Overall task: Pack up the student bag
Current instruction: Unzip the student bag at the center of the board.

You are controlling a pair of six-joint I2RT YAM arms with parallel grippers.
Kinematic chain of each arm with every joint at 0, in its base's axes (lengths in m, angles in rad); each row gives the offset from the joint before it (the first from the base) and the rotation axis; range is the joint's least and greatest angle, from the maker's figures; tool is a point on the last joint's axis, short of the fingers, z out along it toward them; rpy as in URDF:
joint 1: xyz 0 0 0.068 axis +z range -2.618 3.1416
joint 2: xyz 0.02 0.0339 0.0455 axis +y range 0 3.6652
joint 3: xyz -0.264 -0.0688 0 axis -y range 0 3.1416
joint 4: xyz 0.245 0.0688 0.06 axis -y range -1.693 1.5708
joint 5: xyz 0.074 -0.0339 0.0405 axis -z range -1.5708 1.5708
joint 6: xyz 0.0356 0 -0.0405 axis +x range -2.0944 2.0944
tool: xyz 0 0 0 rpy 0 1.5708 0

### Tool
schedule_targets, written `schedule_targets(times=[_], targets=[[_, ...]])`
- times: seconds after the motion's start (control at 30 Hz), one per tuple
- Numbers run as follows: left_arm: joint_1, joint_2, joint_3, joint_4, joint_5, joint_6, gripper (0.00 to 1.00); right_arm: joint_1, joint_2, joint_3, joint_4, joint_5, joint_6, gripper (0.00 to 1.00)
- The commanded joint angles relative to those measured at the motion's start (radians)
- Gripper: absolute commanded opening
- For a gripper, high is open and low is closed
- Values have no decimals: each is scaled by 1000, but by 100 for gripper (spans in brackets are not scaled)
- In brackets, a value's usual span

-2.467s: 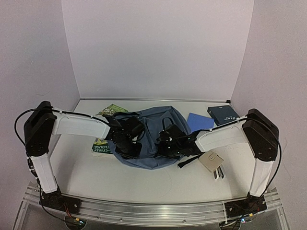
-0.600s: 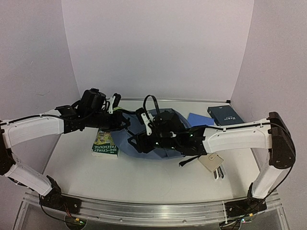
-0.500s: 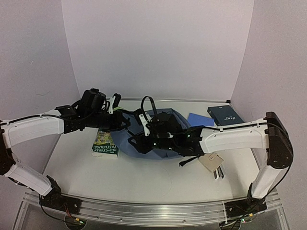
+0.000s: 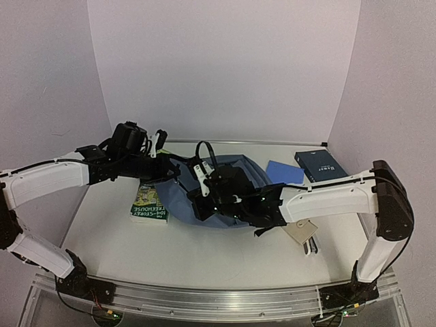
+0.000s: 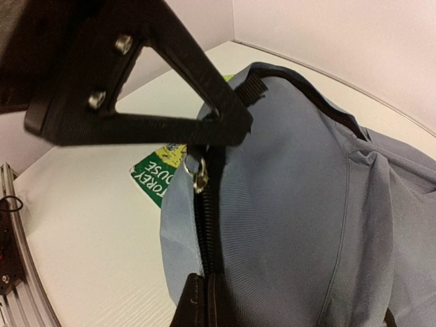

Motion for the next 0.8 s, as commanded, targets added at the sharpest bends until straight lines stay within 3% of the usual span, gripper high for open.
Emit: schedule_targets(times=[0.0, 0.43, 0.7, 0.77], targets=[[79, -14, 68, 22, -8, 30, 0, 29, -99, -77, 7, 31, 29, 0], [345, 38, 49, 89, 86, 51, 0, 93, -265, -252, -43, 29, 165, 0], [360, 28, -31, 209, 292, 65, 0, 107, -283, -223, -51, 43, 218, 0], [360, 2, -67, 219, 355, 66, 0, 106, -272, -196, -51, 50, 232, 20]])
